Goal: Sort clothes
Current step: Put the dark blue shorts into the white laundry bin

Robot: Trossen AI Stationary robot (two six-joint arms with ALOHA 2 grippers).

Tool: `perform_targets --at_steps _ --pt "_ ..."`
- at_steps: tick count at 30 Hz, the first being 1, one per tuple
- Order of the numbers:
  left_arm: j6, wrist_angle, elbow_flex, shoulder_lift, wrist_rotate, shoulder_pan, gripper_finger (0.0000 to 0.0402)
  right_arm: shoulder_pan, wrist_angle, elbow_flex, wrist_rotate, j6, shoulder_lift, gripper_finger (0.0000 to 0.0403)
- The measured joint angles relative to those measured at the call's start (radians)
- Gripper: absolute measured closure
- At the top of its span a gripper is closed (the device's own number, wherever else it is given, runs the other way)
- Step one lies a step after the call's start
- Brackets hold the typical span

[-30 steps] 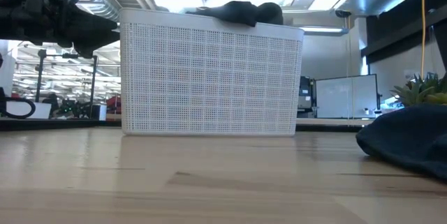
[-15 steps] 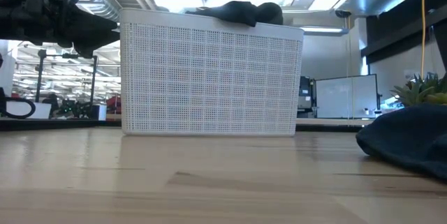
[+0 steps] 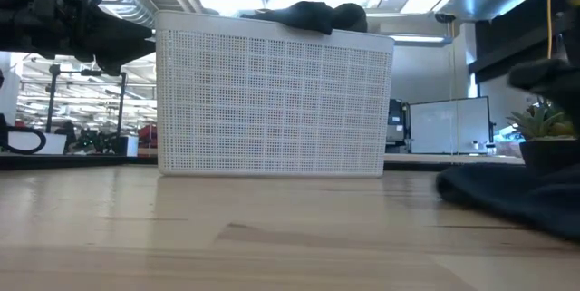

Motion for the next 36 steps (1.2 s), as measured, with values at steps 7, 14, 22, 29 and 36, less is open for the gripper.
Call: perform_targets --at_steps 7,14,22,29,36 --pt "0.000 0.000 0.000 0.000 0.000 0.000 0.0218 -0.155 0.064 -0.028 -0.137 -0.019 -0.004 0.0189" --pt "0.000 0.000 0.000 0.000 0.000 0.000 0.0218 -0.280 0.212 -0.031 -0.083 -0.153 0.000 0.0338" --pt "0.000 0.000 0.000 0.000 0.000 0.000 0.0218 -0.330 0.286 0.099 0.117 -0.456 -0.039 0.0332" --pt "0.000 0.000 0.000 0.000 0.000 0.000 0.0218 -0.378 0.219 0.424 0.263 -0.752 -0.133 0.0335" --pt "0.000 0.000 0.000 0.000 0.000 0.000 0.0218 -0.531 0.384 0.758 0.237 -0.996 -0.164 0.0332"
